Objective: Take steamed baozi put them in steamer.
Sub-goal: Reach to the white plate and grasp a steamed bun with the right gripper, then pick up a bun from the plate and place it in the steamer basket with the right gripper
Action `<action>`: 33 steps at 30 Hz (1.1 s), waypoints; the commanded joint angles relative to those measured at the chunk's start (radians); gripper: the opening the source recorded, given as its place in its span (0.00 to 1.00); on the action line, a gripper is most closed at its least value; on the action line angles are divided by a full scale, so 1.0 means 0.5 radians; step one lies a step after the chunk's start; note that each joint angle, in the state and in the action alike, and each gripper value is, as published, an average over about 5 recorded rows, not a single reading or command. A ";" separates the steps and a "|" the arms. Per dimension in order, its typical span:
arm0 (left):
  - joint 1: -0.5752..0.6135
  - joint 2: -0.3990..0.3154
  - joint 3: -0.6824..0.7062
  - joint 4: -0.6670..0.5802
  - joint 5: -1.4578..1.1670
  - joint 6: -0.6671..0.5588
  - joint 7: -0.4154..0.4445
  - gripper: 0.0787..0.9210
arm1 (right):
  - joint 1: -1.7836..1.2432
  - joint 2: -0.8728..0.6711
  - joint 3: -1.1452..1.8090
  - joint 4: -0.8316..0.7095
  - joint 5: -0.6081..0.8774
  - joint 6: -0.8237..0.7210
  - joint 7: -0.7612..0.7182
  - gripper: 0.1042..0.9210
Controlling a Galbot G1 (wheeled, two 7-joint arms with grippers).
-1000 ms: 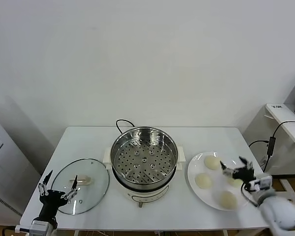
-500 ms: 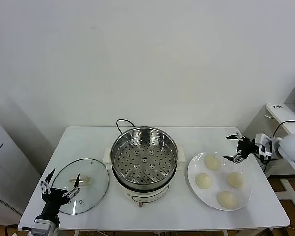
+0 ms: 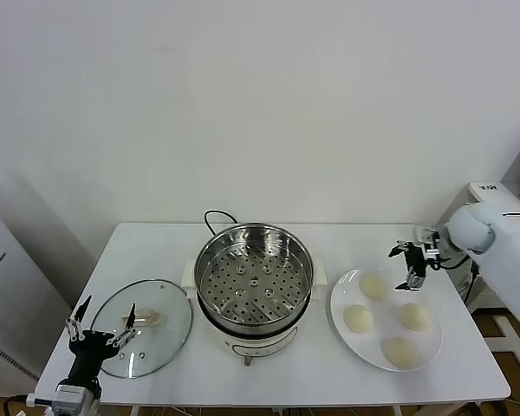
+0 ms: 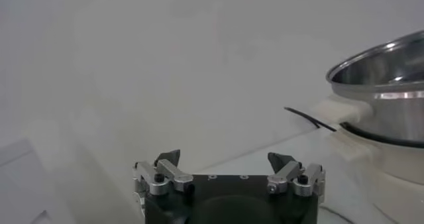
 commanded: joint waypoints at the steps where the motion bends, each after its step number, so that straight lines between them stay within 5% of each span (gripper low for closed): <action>1: 0.010 -0.008 0.002 -0.009 -0.013 0.010 -0.006 0.88 | 0.067 0.220 -0.158 -0.245 -0.139 0.033 -0.006 0.88; 15: 0.021 -0.005 -0.006 -0.034 -0.006 0.012 -0.048 0.88 | -0.047 0.320 -0.034 -0.353 -0.259 0.078 0.061 0.82; 26: 0.025 0.000 -0.018 -0.056 -0.008 0.009 -0.046 0.88 | 0.026 0.275 -0.082 -0.300 -0.297 0.072 0.069 0.51; 33: 0.034 0.021 -0.048 -0.063 -0.023 0.017 -0.040 0.88 | 0.467 0.102 -0.523 0.007 0.077 0.034 0.058 0.43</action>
